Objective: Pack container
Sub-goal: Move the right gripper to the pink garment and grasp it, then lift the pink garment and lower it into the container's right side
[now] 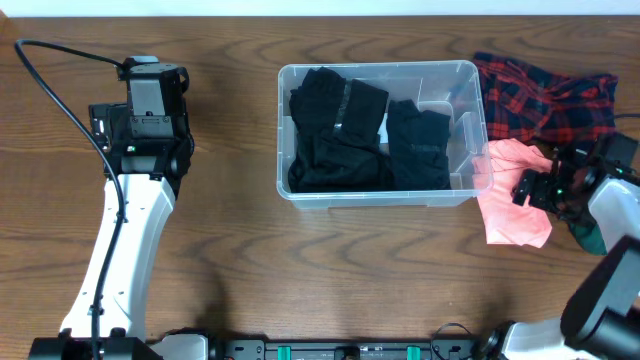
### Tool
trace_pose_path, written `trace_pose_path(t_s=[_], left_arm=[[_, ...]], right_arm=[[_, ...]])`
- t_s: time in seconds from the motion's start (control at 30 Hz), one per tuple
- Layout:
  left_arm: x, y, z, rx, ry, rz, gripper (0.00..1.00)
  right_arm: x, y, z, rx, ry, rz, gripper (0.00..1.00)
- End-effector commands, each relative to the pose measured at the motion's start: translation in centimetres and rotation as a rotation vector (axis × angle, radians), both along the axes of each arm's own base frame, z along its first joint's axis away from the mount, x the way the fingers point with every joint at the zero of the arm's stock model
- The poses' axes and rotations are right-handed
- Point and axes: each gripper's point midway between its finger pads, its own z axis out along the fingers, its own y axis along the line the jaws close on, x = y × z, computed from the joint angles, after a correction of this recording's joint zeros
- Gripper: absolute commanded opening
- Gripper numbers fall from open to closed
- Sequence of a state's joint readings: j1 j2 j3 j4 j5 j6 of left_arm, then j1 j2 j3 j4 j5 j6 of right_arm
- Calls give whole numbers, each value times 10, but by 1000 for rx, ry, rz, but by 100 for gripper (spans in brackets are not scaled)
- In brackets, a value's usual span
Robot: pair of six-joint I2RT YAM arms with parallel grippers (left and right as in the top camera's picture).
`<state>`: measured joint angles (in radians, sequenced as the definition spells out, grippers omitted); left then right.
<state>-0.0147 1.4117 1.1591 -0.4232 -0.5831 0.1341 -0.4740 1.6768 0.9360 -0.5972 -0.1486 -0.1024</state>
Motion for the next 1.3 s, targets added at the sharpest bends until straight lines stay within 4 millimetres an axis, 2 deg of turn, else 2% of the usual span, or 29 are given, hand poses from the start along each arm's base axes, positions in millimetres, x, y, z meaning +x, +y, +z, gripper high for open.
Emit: trace_pose_path(t_s=[0.0,0.13,0.2,0.23,0.27,0.33,0.4,0.53,0.63,0.7,0.87,1.0,1.1,1.2,1.27], left_arm=[[2,2,5,5,-10,10,98],[2,2,5,5,-10,10,98],[2,2,5,5,-10,10,98],[2,2,5,5,-10,10,98],[2,2,5,5,-10,10,98],[2,2,5,5,-10,10,98],[2,2,5,5,-10,10,98],[2,2,5,5,-10,10,98],[2,2,5,5,-10,10,98],[2,2,5,5,-10,10,98],[2,2,5,5,-10,10,98],[2,2,5,5,-10,10,98],[2,2,5,5,-10,10,98],[2,2,5,5,-10,10,98],[2,2,5,5,-10,10,98]], right_arm=[[5,0,-12,24,9,30,99],[2,8,-32,81,48,39,97],[0,13,-38,112,62,42,84],[-1,16,-40,128,68,43,74],[-3,17,-40,137,72,44,54],[-4,18,-39,139,75,43,35],[-4,18,-38,140,77,43,26],[0,16,-24,128,53,38,15],[14,9,7,108,-10,-20,7],[25,4,41,97,-67,-58,2],[39,12,133,65,-237,-20,1],[45,42,198,88,-412,70,1],[43,70,234,134,-522,122,1],[40,97,256,167,-585,159,1],[41,115,264,197,-603,176,1]])
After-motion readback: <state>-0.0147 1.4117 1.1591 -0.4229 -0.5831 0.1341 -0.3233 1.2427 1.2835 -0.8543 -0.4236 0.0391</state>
